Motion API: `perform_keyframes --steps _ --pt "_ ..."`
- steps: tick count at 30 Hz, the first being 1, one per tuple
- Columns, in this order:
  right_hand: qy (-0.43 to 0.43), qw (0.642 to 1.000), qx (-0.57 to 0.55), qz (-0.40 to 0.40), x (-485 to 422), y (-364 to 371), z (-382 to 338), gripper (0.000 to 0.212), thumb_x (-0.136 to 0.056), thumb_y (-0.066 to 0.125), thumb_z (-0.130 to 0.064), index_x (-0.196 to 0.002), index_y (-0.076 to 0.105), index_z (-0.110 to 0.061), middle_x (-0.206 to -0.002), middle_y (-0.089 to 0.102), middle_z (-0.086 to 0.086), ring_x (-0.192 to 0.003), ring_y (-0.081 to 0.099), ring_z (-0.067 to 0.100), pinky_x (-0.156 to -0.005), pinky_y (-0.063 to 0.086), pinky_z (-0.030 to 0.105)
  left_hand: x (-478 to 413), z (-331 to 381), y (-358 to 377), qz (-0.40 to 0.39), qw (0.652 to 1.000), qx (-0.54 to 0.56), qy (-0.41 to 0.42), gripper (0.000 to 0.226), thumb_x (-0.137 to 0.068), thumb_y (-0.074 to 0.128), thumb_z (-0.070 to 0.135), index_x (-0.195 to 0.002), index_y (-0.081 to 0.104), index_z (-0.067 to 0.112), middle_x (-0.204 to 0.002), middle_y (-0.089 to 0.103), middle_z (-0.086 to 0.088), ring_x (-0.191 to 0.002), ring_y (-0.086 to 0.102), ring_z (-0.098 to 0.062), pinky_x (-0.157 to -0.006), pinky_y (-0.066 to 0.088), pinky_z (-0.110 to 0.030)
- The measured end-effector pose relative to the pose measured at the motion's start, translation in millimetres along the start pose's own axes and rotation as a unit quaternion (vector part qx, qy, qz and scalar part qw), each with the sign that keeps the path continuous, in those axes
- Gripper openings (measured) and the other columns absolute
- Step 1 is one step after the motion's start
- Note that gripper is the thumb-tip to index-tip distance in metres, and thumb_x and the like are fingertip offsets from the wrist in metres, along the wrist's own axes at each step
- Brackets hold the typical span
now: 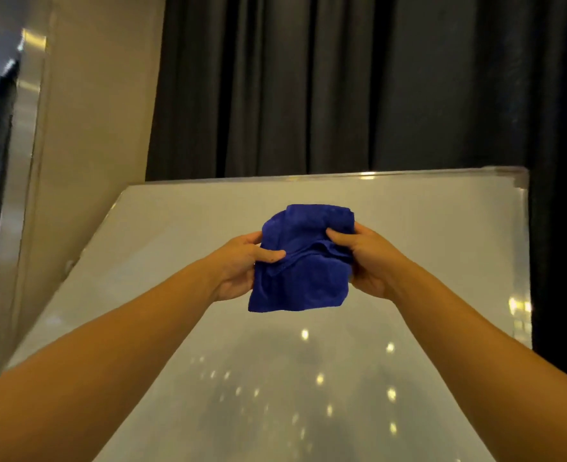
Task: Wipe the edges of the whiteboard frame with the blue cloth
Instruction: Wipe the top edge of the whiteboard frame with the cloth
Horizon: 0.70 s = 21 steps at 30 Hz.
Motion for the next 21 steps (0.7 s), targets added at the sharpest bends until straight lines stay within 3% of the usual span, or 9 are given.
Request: perform_keyframes --steps 4,8,11,14,16,19,21 --pt "-0.013 0.998 0.039 -0.041 -88 -15 -18 0.043 -0.079 0.074 -0.003 -0.120 0.065 -0.014 -0.114 0.072 0.010 -0.102 0.071 0.028 -0.072 0.058 0.033 -111 24 -26 -0.002 0.999 -0.001 0.032 0.038 -0.091 0.061 -0.001 -0.125 0.061 0.015 -0.117 0.073 -0.010 -0.108 0.069 -0.031 -0.088 0.059 -0.044" --pt "-0.082 0.992 0.101 -0.005 -168 -41 -66 0.048 -0.066 0.078 0.002 -0.112 0.068 -0.009 -0.110 0.073 0.013 -0.100 0.071 0.028 -0.075 0.059 0.033 -203 66 -41 -0.036 0.996 -0.003 0.087 0.034 -0.089 0.060 -0.005 -0.119 0.065 0.010 -0.114 0.074 -0.012 -0.101 0.072 -0.029 -0.080 0.062 -0.039" --pt "-0.170 0.968 0.178 0.042 -213 -57 -102 0.047 -0.067 0.077 0.007 -0.109 0.071 -0.013 -0.106 0.075 0.009 -0.098 0.072 0.025 -0.074 0.059 0.032 -259 107 -50 -0.054 0.986 -0.019 0.159 0.035 -0.086 0.062 -0.009 -0.114 0.068 0.011 -0.109 0.075 -0.010 -0.099 0.072 -0.028 -0.076 0.062 -0.038" --pt "-0.266 0.888 0.358 0.111 -241 -69 -122 0.050 -0.075 0.053 0.029 -0.099 0.076 -0.009 -0.100 0.075 0.011 -0.087 0.072 0.016 -0.073 0.059 0.025 -303 140 -54 -0.065 0.962 -0.105 0.243 0.040 -0.085 0.052 -0.018 -0.088 0.076 0.015 -0.095 0.076 -0.006 -0.091 0.072 -0.025 -0.074 0.062 -0.036" --pt "-0.308 0.824 0.453 0.144 -256 -71 -121 0.060 -0.068 0.039 0.036 -0.104 0.073 0.002 -0.107 0.069 0.016 -0.092 0.067 0.019 -0.086 0.055 0.023 -331 153 -57 -0.058 0.940 -0.156 0.297 0.055 -0.081 0.043 -0.026 -0.062 0.074 0.015 -0.092 0.076 -0.008 -0.093 0.071 -0.028 -0.079 0.061 -0.038" --pt "-0.334 0.700 0.606 0.177 -271 -68 -111 0.052 -0.073 0.043 0.032 -0.103 0.074 0.003 -0.111 0.062 0.010 -0.099 0.058 0.020 -0.088 0.042 0.004 -372 156 -63 -0.068 0.910 -0.205 0.353 0.056 -0.068 0.034 -0.032 -0.055 0.068 0.010 -0.090 0.075 -0.006 -0.089 0.071 -0.022 -0.079 0.060 -0.028" --pt "-0.327 0.631 0.678 0.186 -277 -66 -105 0.046 -0.080 0.047 0.026 -0.105 0.074 -0.001 -0.117 0.059 0.014 -0.103 0.053 0.020 -0.087 0.035 -0.002 -393 153 -68 -0.095 0.895 -0.221 0.375 0.058 -0.063 0.031 -0.032 -0.054 0.069 0.012 -0.091 0.074 -0.011 -0.085 0.071 -0.018 -0.078 0.058 -0.024"
Point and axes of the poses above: each hand's wrist, its own x-axis away from the middle knuckle, its own y-axis out of the palm, z = x × y, the point moved 5 cm from there along -x, towards the middle knuckle
